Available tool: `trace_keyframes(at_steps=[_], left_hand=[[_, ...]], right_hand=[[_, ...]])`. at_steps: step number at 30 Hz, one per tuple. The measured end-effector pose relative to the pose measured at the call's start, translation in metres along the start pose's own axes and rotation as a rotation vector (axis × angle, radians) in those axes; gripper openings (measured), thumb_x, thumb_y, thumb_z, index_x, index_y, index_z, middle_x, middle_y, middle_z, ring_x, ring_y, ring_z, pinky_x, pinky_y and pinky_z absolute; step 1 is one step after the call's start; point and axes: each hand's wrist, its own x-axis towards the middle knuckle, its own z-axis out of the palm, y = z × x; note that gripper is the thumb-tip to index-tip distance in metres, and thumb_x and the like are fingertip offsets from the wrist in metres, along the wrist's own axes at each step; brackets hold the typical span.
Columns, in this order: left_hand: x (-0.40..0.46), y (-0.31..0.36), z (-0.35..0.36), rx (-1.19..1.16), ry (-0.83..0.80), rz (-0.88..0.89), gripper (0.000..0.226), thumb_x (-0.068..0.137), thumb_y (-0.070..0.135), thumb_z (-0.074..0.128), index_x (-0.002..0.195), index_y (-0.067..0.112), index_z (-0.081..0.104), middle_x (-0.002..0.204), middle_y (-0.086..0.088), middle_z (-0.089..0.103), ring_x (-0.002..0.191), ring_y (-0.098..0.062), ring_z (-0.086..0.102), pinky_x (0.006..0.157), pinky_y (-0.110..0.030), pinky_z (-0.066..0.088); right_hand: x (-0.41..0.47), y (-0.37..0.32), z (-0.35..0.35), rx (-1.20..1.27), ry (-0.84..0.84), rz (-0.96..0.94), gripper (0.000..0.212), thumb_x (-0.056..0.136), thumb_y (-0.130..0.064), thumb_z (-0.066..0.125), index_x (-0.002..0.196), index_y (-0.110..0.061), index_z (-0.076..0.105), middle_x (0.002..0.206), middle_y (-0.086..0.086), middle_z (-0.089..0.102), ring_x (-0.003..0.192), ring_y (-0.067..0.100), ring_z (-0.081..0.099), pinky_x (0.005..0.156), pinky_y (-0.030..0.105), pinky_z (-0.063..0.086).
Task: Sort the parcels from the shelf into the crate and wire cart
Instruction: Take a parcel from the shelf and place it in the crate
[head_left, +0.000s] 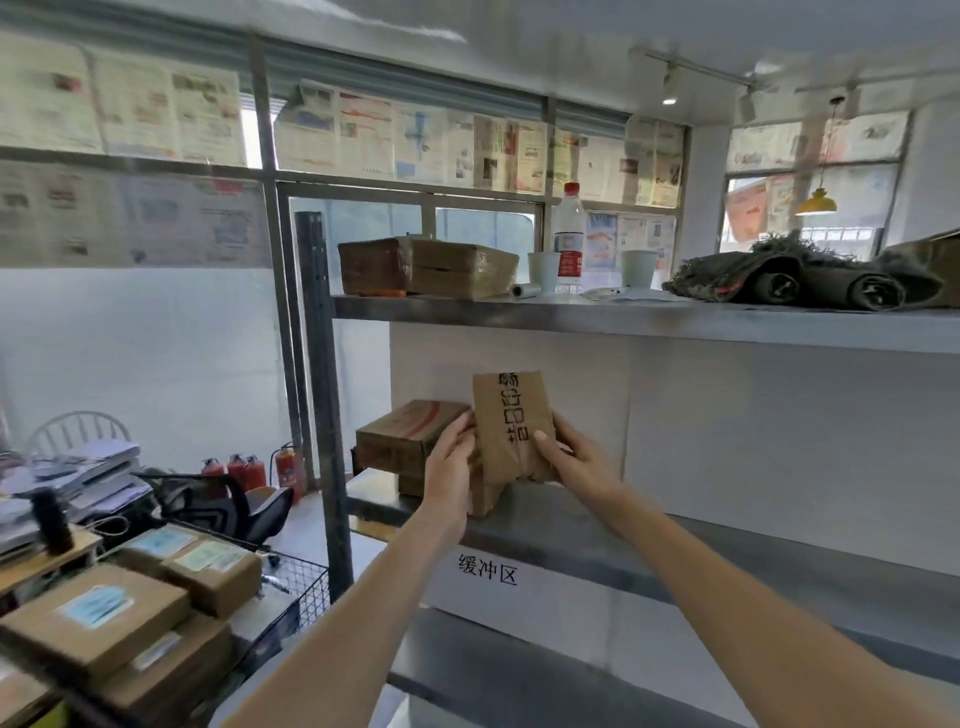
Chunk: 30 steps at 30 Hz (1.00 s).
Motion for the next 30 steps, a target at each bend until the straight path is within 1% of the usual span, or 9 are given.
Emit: trace_keyframes(at_steps=[2,6,10,12,15,20,24,28,30], left_hand=[[-0.013,0.013,-0.024,0.136,0.050,0.044,0.031,0.105,0.025,0.053,0.134,0.035,0.058,0.122,0.009,0.068,0.106,-0.006,0.065,0.083,-0.027,0.055],[-0.051,0.047,-0.075,0.205,0.129,0.084,0.044,0.092,0.035,0.072,0.133,0.028,0.057,0.121,0.006,0.063,0.097,-0.003,0.062,0.056,-0.010,0.051],[-0.096,0.078,-0.135,0.119,0.154,0.069,0.065,0.073,0.043,0.082,0.130,0.034,0.052,0.123,-0.002,0.067,0.101,-0.017,0.071,0.067,-0.024,0.060],[-0.115,0.088,-0.168,0.130,0.183,0.075,0.064,0.080,0.035,0.083,0.134,0.035,0.050,0.118,-0.002,0.069,0.096,-0.017,0.073,0.068,-0.027,0.062],[-0.146,0.103,-0.217,0.227,0.214,0.110,0.077,0.068,0.047,0.090,0.135,0.037,0.053,0.117,0.000,0.070,0.098,-0.017,0.073,0.077,-0.034,0.064],[-0.201,0.129,-0.288,0.410,0.340,0.192,0.065,0.083,0.019,0.083,0.134,0.042,0.050,0.117,0.011,0.064,0.112,-0.012,0.061,0.069,-0.020,0.059],[-0.227,0.143,-0.337,0.475,0.456,0.191,0.079,0.081,0.019,0.085,0.148,0.033,0.046,0.127,0.005,0.062,0.116,-0.019,0.061,0.086,-0.036,0.060],[-0.245,0.157,-0.384,0.520,0.515,0.214,0.079,0.079,0.025,0.087,0.147,0.035,0.047,0.125,0.007,0.062,0.112,-0.013,0.059,0.079,-0.024,0.053],[-0.251,0.163,-0.407,0.519,0.545,0.200,0.078,0.081,0.024,0.086,0.147,0.036,0.047,0.126,0.007,0.061,0.115,-0.014,0.057,0.088,-0.033,0.054]], right_hand=[[-0.007,-0.014,0.021,0.045,-0.014,0.002,0.046,0.104,-0.036,0.056,0.149,-0.033,0.048,0.136,-0.002,0.063,0.118,0.015,0.062,0.097,0.038,0.057],[-0.023,-0.036,0.072,0.167,-0.017,0.060,0.042,0.106,-0.026,0.052,0.146,-0.036,0.043,0.133,-0.002,0.062,0.105,0.008,0.064,0.072,0.020,0.057],[-0.050,-0.055,0.133,0.190,-0.100,0.047,0.043,0.106,-0.019,0.050,0.146,-0.035,0.045,0.137,0.008,0.060,0.120,0.023,0.061,0.092,0.037,0.059],[-0.070,-0.069,0.165,0.195,-0.142,0.049,0.037,0.106,-0.016,0.050,0.137,-0.036,0.052,0.128,0.009,0.063,0.113,0.028,0.064,0.080,0.035,0.062],[-0.096,-0.084,0.211,0.187,-0.184,0.043,0.027,0.105,-0.021,0.054,0.124,-0.039,0.062,0.129,0.010,0.062,0.110,0.029,0.066,0.073,0.038,0.062],[-0.131,-0.113,0.280,0.105,-0.348,0.066,0.046,0.100,-0.038,0.060,0.144,-0.032,0.048,0.118,-0.001,0.067,0.086,0.003,0.073,0.064,0.017,0.057],[-0.146,-0.127,0.333,0.068,-0.466,0.083,0.071,0.091,-0.038,0.074,0.152,-0.029,0.041,0.122,0.005,0.068,0.093,0.014,0.075,0.074,0.025,0.061],[-0.153,-0.138,0.377,0.125,-0.516,0.099,0.060,0.091,-0.031,0.075,0.145,-0.032,0.047,0.116,0.008,0.072,0.082,0.012,0.077,0.059,0.023,0.058],[-0.151,-0.140,0.400,0.137,-0.528,0.111,0.055,0.092,-0.033,0.074,0.142,-0.032,0.051,0.111,0.006,0.074,0.077,0.010,0.076,0.056,0.023,0.057]])
